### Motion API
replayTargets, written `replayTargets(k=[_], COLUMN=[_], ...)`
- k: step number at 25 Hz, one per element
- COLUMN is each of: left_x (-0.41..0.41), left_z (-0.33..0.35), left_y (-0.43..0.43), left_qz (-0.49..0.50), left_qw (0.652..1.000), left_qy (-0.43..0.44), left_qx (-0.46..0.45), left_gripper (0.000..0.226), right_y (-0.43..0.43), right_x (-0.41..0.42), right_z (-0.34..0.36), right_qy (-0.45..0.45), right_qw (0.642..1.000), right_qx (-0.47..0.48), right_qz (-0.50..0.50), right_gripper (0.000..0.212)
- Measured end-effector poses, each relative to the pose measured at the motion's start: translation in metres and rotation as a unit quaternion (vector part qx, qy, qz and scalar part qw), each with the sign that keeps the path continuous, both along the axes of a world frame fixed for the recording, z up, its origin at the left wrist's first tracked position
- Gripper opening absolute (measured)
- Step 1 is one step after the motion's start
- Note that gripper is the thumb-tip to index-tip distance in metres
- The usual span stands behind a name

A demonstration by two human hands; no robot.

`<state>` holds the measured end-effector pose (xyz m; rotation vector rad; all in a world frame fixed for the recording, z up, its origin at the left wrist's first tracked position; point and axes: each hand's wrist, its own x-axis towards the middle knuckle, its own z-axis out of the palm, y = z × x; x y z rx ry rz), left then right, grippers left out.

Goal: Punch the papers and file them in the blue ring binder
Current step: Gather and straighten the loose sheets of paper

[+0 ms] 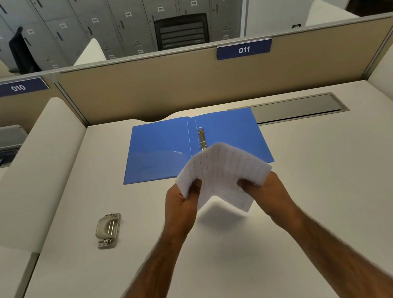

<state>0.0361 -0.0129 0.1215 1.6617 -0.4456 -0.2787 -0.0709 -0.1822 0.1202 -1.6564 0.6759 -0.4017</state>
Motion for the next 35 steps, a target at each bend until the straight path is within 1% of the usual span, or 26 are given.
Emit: replayTargets(k=[2, 4, 7, 9, 11, 13, 15, 17, 20, 23, 25, 27, 29, 31, 32, 35], left_x=[0.004, 0.003, -0.006, -0.007, -0.003, -0.001, -0.003, -0.006, -0.005, -0.009, -0.007, 0.003, 0.013, 0.015, 0.013, 0.006], left_z=[0.001, -0.003, -0.015, -0.017, -0.02, -0.024, -0.026, -0.023, -0.028, -0.034, -0.03, -0.026, -0.019, -0.01, -0.006, -0.003], left_y=[0.004, 0.006, 0.001, 0.0, 0.0, -0.001, -0.005, -0.008, -0.005, -0.003, -0.003, 0.001, 0.006, 0.008, 0.007, 0.008], left_qz=[0.012, -0.008, -0.023, -0.022, -0.022, -0.024, -0.026, -0.023, -0.015, -0.014, -0.01, -0.038, -0.094, -0.11, -0.101, -0.045], left_qw=[1.0, 0.999, 0.996, 0.996, 0.996, 0.995, 0.994, 0.994, 0.993, 0.991, 0.989, 0.985, 0.977, 0.976, 0.98, 0.993], left_qy=[0.005, 0.037, 0.083, 0.091, 0.091, 0.101, 0.11, 0.109, 0.115, 0.13, 0.144, 0.165, 0.19, 0.186, 0.17, 0.112], left_qx=[-0.004, -0.022, -0.001, -0.001, -0.011, -0.003, 0.004, 0.001, -0.006, 0.015, 0.024, 0.033, 0.035, 0.024, 0.012, -0.016], left_gripper=[0.011, 0.007, 0.016, 0.014, 0.02, 0.028, 0.021, 0.013, 0.013, 0.01, 0.008, 0.013, 0.024, 0.033, 0.031, 0.015], right_y=[-0.006, -0.008, 0.004, 0.008, 0.006, 0.006, 0.009, 0.01, 0.006, 0.009, 0.008, 0.001, -0.007, -0.01, -0.009, -0.005], right_x=[-0.001, -0.005, -0.012, -0.015, -0.014, -0.013, -0.012, -0.012, -0.013, -0.015, -0.015, -0.018, -0.021, -0.023, -0.023, -0.02], right_z=[0.005, 0.001, -0.018, -0.023, -0.024, -0.028, -0.032, -0.034, -0.036, -0.04, -0.038, -0.029, -0.019, -0.011, -0.009, -0.013], right_qy=[-0.018, -0.014, 0.036, 0.038, 0.027, 0.046, 0.059, 0.054, 0.043, 0.069, 0.065, 0.048, 0.039, 0.018, 0.005, -0.012], right_qw=[1.0, 1.0, 0.999, 0.999, 0.999, 0.999, 0.998, 0.998, 0.999, 0.998, 0.998, 0.998, 0.998, 0.998, 0.998, 0.999], right_qx=[-0.009, -0.015, 0.007, 0.014, 0.014, 0.011, 0.007, 0.012, 0.015, 0.0, 0.004, 0.031, 0.049, 0.053, 0.054, 0.048], right_qz=[0.003, 0.016, 0.012, -0.008, -0.01, 0.001, 0.0, -0.022, -0.03, -0.008, -0.018, -0.017, 0.015, 0.041, 0.043, 0.02], right_gripper=[0.018, 0.019, 0.011, 0.018, 0.016, 0.012, 0.012, 0.007, 0.01, 0.009, 0.008, 0.009, 0.012, 0.016, 0.017, 0.013])
